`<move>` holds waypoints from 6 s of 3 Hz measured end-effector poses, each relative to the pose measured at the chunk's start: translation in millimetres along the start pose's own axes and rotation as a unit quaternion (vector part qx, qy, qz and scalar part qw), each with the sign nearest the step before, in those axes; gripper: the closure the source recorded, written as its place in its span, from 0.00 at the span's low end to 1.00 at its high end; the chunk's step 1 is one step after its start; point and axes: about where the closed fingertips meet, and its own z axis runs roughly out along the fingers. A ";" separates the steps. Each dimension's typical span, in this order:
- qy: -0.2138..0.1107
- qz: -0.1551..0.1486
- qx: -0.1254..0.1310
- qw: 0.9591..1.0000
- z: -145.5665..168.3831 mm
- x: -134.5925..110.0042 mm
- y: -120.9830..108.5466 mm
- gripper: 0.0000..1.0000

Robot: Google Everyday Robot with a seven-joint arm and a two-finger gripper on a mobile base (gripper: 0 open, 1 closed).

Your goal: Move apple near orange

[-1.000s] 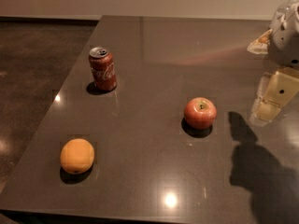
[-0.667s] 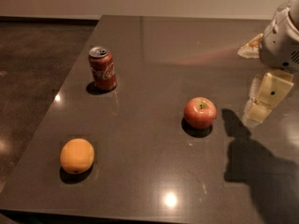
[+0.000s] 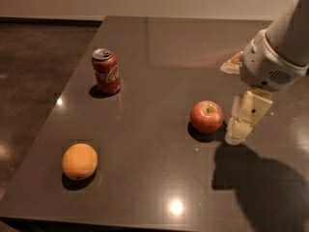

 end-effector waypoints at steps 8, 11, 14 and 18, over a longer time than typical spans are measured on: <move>-0.033 -0.032 -0.034 0.998 76.9 -19.0 -8.8 0.70; -0.091 -0.154 -0.063 0.982 53.2 -126.2 54.2 1.00; -0.055 -0.232 -0.080 0.968 102.3 -167.5 93.2 1.00; -0.044 -0.207 -0.078 0.974 129.3 -178.6 89.9 0.41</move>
Offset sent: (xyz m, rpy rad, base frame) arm 0.0123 0.0410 -0.0449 -0.0053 0.0165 0.0585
